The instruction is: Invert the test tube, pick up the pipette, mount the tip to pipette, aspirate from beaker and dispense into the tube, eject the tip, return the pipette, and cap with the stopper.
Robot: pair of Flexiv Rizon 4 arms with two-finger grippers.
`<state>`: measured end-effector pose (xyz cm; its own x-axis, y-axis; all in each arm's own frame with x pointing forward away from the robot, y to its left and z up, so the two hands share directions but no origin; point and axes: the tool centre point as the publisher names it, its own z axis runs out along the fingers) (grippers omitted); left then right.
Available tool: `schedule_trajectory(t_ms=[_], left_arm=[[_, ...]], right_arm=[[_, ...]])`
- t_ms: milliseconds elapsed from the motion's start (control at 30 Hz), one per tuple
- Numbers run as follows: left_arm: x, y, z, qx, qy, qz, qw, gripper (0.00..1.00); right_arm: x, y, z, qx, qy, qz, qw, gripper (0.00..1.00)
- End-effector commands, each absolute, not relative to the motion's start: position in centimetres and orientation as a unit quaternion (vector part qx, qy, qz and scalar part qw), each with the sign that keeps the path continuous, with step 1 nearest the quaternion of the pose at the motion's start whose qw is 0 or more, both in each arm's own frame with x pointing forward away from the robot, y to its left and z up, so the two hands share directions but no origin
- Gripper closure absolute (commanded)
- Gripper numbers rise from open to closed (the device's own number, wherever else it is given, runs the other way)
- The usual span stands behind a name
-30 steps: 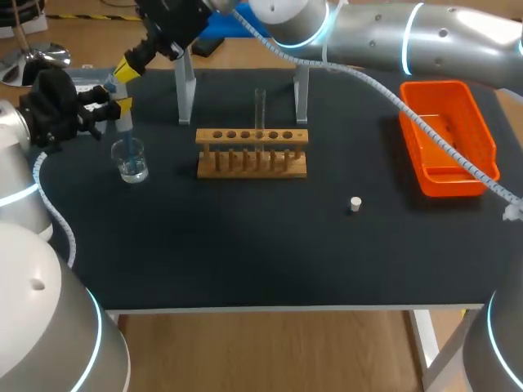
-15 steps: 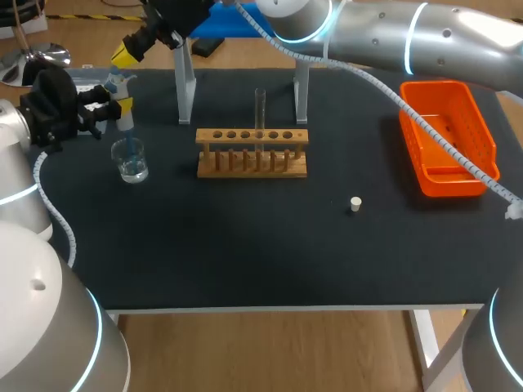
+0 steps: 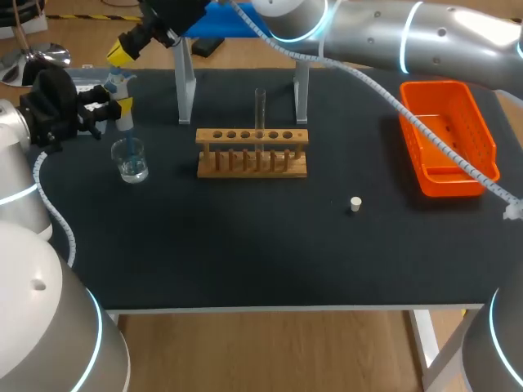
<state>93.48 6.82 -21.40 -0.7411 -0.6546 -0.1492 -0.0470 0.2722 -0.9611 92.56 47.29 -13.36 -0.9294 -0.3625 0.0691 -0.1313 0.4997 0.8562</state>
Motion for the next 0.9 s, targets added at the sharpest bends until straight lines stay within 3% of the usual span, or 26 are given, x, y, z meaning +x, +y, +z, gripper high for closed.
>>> schedule_trajectory(t_ms=[33, 900], left_arm=[[93.4, 6.9, -21.3, -0.234, 0.749, -0.556, 0.273, 1.00], [93.4, 6.9, -21.3, -0.234, 0.749, -0.556, 0.273, 1.00]], right_arm=[[93.0, 47.6, -13.6, 0.147, -0.858, -0.476, 0.125, 1.00], [92.7, 47.7, -15.8, 0.143, -0.871, -0.447, 0.142, 1.00]])
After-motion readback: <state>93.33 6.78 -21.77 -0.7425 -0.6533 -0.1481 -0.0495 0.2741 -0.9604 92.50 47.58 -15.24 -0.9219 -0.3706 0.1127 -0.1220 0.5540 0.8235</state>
